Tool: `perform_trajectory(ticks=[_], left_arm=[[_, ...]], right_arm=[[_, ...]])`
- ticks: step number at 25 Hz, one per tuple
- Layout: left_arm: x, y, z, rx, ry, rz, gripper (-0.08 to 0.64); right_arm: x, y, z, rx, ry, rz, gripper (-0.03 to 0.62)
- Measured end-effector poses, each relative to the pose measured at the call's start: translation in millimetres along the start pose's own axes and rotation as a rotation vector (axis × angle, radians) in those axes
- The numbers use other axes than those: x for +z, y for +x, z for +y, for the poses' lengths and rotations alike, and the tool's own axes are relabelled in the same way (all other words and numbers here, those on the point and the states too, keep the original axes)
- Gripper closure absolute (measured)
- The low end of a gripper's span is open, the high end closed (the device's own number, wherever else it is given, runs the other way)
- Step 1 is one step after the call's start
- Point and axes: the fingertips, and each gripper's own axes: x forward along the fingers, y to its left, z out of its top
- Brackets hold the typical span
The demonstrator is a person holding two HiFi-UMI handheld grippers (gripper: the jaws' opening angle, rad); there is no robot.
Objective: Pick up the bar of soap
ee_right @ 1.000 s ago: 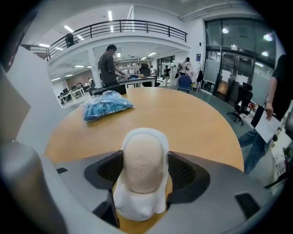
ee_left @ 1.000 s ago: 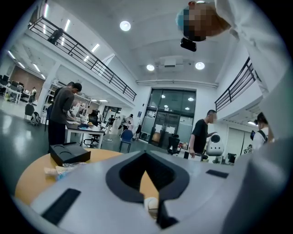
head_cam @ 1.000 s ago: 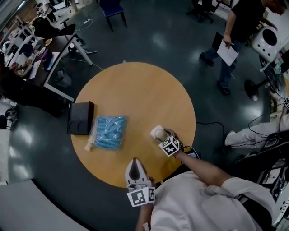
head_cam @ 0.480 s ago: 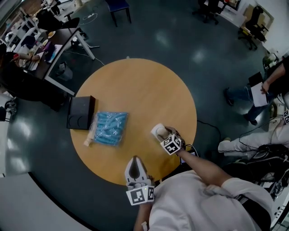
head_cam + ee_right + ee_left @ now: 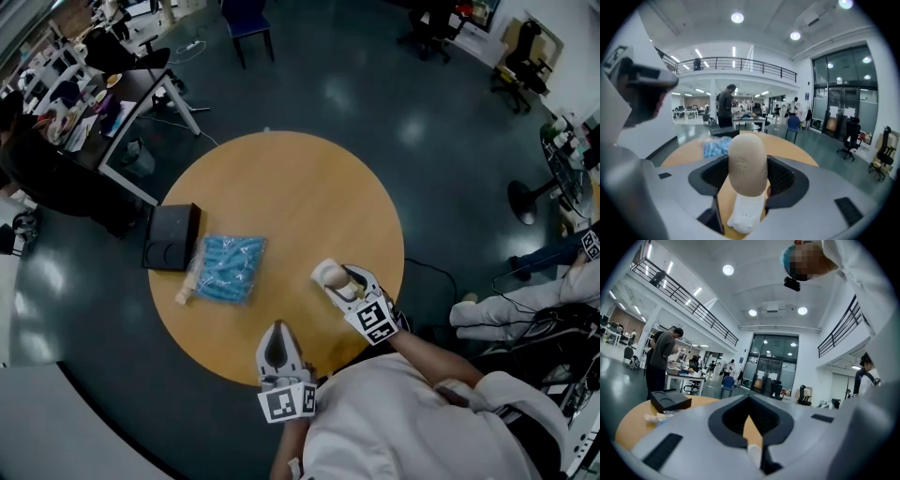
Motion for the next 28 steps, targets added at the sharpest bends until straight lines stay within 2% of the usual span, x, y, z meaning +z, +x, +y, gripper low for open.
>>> perform_trajectory(ticks=[5, 8, 12, 16, 28], left_arm=[[21.2, -3.4, -14.6, -0.046, -0.016, -0.052, 0.554], [23.0, -5.1, -23.1, -0.072, 0.005, -0.066, 0.554], [10.2, -5.6, -27.5, -0.092, 0.003, -0.038, 0.554], [9.8, -6.3, -34.8, -0.112, 0.008, -0.039, 0.554], [10.0, -8.5, -40.3, -0.107, -0.011, -0.039, 0.554]], right_arm=[[89.0, -94.2, 16.5, 0.000, 0.010, -0.298, 0.330], [116.6, -136.1, 21.4, -0.006, 0.028, -0.406, 0.330], [114.3, -147.1, 31.3, 0.008, -0.003, -0.404, 0.330], [108.5, -146.2, 34.3, 0.002, 0.018, -0.386, 0.330], [98.4, -148.5, 32.6, 0.012, 0.030, -0.369, 0.330]])
